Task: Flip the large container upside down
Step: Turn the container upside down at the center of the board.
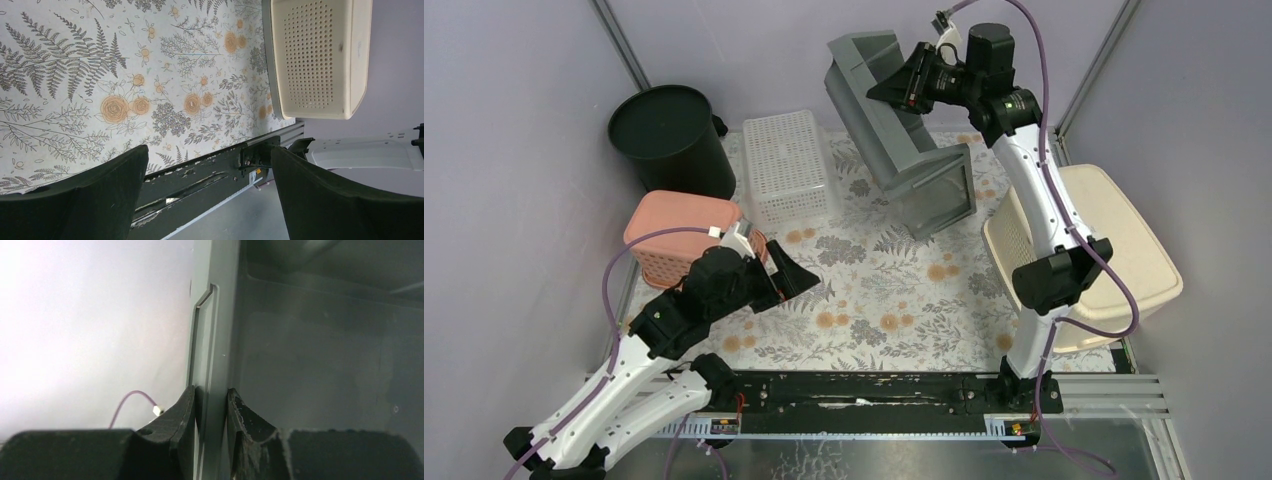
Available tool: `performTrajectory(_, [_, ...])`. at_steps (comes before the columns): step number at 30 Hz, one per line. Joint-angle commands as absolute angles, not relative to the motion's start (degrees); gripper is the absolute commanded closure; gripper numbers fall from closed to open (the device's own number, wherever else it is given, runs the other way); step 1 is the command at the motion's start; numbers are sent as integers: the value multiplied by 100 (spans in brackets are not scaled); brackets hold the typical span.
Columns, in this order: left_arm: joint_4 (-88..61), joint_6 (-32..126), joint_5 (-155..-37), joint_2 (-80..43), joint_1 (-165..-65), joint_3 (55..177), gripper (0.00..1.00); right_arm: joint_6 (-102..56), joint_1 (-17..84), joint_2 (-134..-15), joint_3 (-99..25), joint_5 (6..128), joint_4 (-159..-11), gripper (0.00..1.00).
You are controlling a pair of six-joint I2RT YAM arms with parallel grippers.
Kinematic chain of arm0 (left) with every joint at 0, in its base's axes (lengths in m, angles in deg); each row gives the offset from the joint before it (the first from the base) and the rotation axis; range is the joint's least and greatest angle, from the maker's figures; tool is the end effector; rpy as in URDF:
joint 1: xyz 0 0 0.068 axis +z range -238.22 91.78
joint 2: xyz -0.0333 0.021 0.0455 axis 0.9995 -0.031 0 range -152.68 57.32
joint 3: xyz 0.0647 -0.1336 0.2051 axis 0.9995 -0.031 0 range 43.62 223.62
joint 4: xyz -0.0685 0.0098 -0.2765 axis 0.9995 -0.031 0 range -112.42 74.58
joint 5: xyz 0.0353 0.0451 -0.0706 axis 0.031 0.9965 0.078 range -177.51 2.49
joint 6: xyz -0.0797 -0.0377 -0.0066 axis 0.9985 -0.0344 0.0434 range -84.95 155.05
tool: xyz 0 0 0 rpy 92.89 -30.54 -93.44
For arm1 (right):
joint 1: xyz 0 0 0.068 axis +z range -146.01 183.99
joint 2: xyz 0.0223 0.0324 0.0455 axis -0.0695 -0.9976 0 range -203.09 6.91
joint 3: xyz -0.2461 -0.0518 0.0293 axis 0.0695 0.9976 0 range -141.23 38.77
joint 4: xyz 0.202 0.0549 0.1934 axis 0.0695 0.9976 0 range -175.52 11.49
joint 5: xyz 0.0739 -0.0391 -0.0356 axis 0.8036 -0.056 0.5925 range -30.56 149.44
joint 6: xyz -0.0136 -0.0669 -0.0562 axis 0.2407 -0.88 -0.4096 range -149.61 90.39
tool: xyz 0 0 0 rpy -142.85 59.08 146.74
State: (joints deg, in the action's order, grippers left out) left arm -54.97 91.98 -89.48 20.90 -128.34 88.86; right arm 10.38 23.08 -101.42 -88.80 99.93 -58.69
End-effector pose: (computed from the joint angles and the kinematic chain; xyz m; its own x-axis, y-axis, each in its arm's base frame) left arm 0.1608 -0.1391 0.2809 -0.7719 -0.4447 -0.4543 0.0363 0.6826 -0.7299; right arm 0.4221 0.2002 0.4727 -0.6465 0.2935 -0.7042 -0.5762 0.4172 0.7028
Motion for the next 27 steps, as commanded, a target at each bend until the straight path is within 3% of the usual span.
performTrajectory(1, [-5560,9243,-8825,2205,-12841,8862,0,1949,2276,-9499,-8780,10680,-7535,100])
performTrajectory(12, [-5583,9263,-8829,2222,-12839,8824,0,3319,2010,-8692,-7560,10968,-9048,100])
performTrajectory(19, [-5498,9288,-8862,2147,-12839,8828,0,3437,1919,-8436,-7520,11195,-9018,100])
performTrajectory(27, [-5468,9323,-8876,2097,-12839,8806,0,3372,1905,-7688,-6448,11345,-9125,100])
